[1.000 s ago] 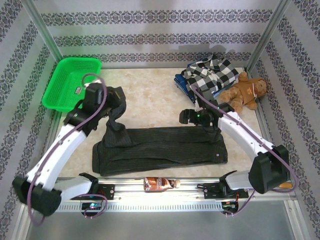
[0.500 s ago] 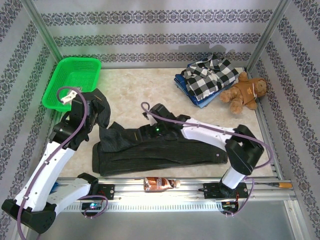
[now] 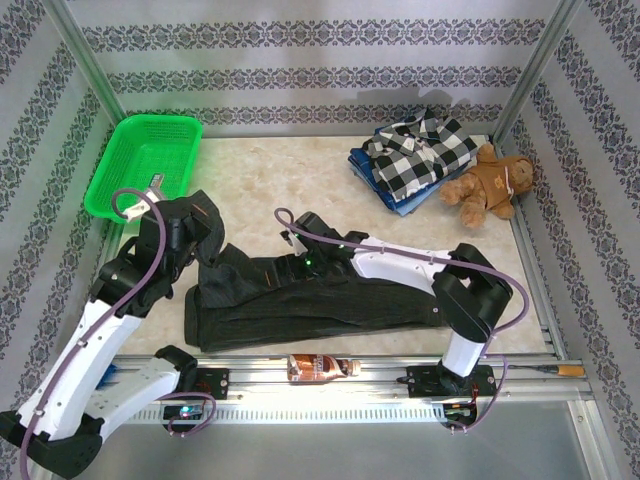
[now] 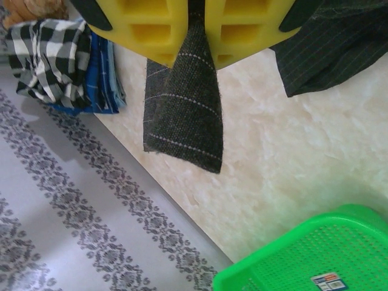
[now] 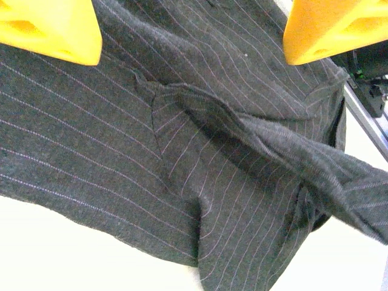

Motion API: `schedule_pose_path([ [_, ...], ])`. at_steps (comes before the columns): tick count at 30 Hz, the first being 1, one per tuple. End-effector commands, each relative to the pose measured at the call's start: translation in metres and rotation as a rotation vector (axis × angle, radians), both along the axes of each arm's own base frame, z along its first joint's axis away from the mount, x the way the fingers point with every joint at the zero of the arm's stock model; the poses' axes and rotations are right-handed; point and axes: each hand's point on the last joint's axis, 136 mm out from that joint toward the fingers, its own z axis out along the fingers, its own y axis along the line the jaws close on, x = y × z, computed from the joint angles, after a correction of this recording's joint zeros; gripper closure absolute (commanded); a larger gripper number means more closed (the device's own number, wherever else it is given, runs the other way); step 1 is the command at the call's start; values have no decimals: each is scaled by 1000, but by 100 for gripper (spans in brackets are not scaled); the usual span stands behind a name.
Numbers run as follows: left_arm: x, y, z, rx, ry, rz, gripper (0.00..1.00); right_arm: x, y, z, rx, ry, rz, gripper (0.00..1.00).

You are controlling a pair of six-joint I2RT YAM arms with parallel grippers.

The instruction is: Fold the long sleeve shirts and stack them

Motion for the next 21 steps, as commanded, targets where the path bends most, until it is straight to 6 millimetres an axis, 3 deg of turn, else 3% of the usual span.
schedule_pose_path([
  [1, -15, -2, 15, 28, -17, -55, 91, 19, 17, 6, 62, 60, -59, 26],
  [6, -36, 2, 25, 6, -35, -75, 93, 33, 51, 7, 109, 139, -47, 56],
  [9, -46, 4, 30, -16, -52, -91, 94, 37, 66, -1, 128, 194, -48, 67],
  [16, -55, 14, 36, -7, -61, -62, 94, 15, 93, -18, 151, 288, 31, 74],
  [21, -48, 14, 39, 22, -69, -52, 93, -21, 94, -19, 155, 338, 129, 75],
])
